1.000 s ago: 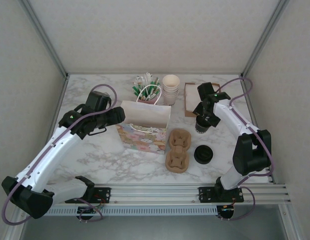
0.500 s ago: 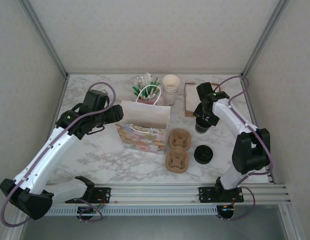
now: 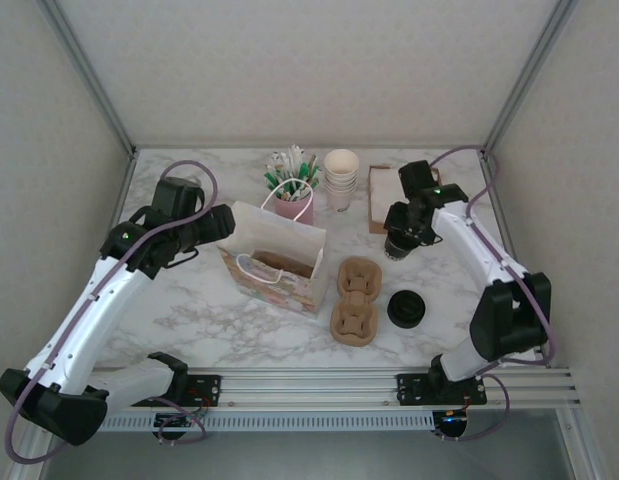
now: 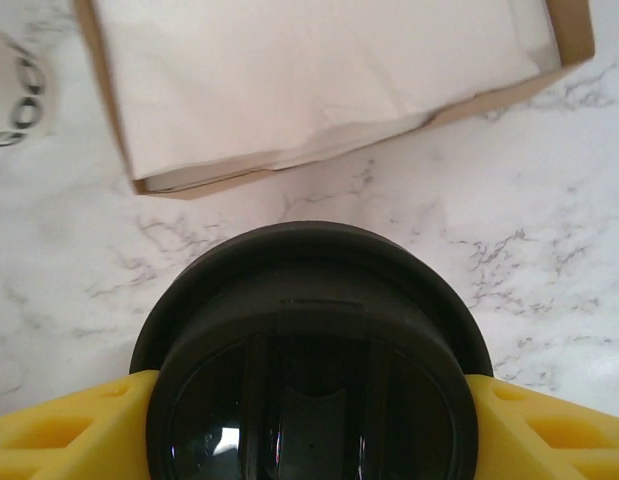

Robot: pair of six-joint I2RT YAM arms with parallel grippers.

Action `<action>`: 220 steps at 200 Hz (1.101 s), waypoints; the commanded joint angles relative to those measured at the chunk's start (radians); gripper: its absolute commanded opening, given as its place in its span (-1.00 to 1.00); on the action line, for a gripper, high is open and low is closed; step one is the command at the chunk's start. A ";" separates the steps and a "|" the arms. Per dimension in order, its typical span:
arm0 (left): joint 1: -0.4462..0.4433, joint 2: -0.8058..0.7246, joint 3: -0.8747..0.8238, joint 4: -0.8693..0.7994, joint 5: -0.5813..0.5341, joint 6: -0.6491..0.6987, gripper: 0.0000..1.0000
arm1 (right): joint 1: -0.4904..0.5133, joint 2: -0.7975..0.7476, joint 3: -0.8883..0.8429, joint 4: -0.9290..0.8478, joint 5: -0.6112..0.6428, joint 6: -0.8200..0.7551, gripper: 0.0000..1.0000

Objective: Pack the takeout coffee

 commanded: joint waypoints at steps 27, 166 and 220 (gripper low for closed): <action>0.015 -0.026 0.058 0.026 0.096 0.007 0.58 | 0.009 -0.199 -0.002 -0.005 -0.077 -0.205 0.38; 0.180 -0.025 0.042 0.070 0.137 -0.046 0.57 | 0.414 -0.293 0.462 -0.054 -0.362 -0.572 0.22; 0.203 0.004 0.012 0.080 0.207 -0.023 0.57 | 0.580 -0.088 0.647 -0.149 -0.355 -0.688 0.24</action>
